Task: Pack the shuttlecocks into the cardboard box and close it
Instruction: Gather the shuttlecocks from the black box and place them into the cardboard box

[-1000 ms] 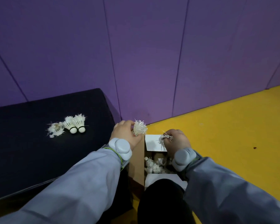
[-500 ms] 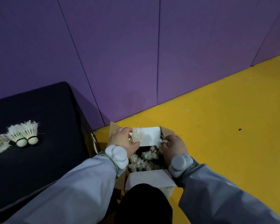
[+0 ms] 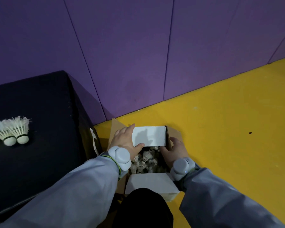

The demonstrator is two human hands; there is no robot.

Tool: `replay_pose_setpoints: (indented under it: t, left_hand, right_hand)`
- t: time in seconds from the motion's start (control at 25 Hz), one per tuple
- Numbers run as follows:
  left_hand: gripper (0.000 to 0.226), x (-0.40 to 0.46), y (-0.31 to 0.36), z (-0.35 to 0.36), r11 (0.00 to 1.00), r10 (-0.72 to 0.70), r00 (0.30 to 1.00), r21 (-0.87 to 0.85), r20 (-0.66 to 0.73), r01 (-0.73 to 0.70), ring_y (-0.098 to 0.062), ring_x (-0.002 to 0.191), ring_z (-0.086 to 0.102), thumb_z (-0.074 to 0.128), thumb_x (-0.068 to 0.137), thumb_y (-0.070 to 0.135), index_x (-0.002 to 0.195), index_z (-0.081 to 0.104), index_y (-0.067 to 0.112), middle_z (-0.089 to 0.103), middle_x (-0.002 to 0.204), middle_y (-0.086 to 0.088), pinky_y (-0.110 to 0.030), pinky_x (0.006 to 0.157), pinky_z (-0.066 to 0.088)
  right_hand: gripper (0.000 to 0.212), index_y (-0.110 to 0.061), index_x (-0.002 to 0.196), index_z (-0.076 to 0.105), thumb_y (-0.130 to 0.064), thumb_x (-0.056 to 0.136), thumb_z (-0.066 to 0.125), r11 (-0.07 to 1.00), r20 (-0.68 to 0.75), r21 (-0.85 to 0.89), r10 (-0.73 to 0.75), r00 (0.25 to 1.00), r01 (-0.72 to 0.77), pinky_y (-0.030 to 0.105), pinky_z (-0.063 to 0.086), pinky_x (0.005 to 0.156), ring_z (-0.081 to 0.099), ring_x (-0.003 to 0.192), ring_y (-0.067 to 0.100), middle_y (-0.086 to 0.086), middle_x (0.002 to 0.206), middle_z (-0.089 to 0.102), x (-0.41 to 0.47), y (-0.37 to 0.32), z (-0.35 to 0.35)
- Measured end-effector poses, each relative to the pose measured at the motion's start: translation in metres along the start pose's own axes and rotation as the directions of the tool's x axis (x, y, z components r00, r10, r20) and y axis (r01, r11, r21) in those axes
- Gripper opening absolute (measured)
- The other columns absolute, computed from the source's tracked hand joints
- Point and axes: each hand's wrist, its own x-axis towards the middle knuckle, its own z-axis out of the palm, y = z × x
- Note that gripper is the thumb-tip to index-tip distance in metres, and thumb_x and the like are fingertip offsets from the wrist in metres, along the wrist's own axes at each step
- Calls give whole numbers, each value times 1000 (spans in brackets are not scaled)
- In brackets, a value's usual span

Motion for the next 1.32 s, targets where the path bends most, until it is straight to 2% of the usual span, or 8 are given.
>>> replay_pose_setpoints:
  t: [0.32,0.44,0.56,0.76,0.96,1.04,1.2,1.32]
  left_hand:
    - [80,-38,-21,-57,999,22,989,-22,-145,-26,-26,140,28,63,82,47,147,26,20,36,150,-2,-33,114,25]
    - [78,-59,-34,-80,999,5,973,-47,-232,-16,-26,138,31,64,81,46,146,28,21,39,148,-2,-33,113,27]
    - [78,-88,-56,-106,998,-12,956,-69,-294,-9,-26,138,30,64,81,45,146,29,21,38,149,-1,-34,112,28]
    - [77,-120,-98,-142,996,-57,914,-81,-401,26,-27,135,34,65,80,46,144,32,21,42,146,-2,-33,110,31]
    - [70,-145,-167,-165,975,-201,881,-170,-429,140,-24,134,37,63,82,45,143,36,23,44,143,-1,-33,109,33]
    - [69,-149,-200,-170,954,-287,858,-211,-426,214,-25,135,37,63,82,45,142,37,23,44,143,-1,-34,109,34]
    - [68,-153,-250,-171,916,-387,796,-294,-466,273,-26,135,37,62,83,45,142,37,22,41,144,-2,-36,109,35]
    - [63,-139,-292,-172,888,-444,748,-351,-493,296,-26,129,42,60,84,47,140,40,24,42,140,-3,-35,103,39]
  right_hand:
    - [63,-11,142,38,-29,86,58,994,-50,-28,-104,993,103,35,38,106,41,135,25,6,148,42,-45,-50,4]
    - [62,-15,143,36,-32,87,56,988,-68,-40,-150,986,147,36,41,104,44,133,25,5,148,44,-68,-73,7]
    - [61,-19,145,35,-34,89,53,976,-70,-58,-213,975,209,33,41,102,46,132,25,2,148,43,-100,-104,20]
    - [61,-12,141,39,-32,86,57,949,-26,-4,-314,949,314,39,41,108,42,134,26,6,148,43,-136,-145,58]
    - [60,-17,137,45,-30,81,61,943,4,183,-284,959,278,40,47,100,54,121,30,9,136,53,-158,-188,103]
    - [62,-20,135,47,-33,77,63,942,42,190,-288,957,276,39,48,99,57,116,30,9,131,57,-157,-205,126]
    - [61,-14,138,43,-26,83,65,932,143,233,-314,938,277,22,40,86,57,119,23,11,130,59,-153,-226,162]
    - [59,-15,138,45,-25,84,66,933,203,265,-302,931,245,17,36,86,54,122,17,6,131,58,-141,-246,192]
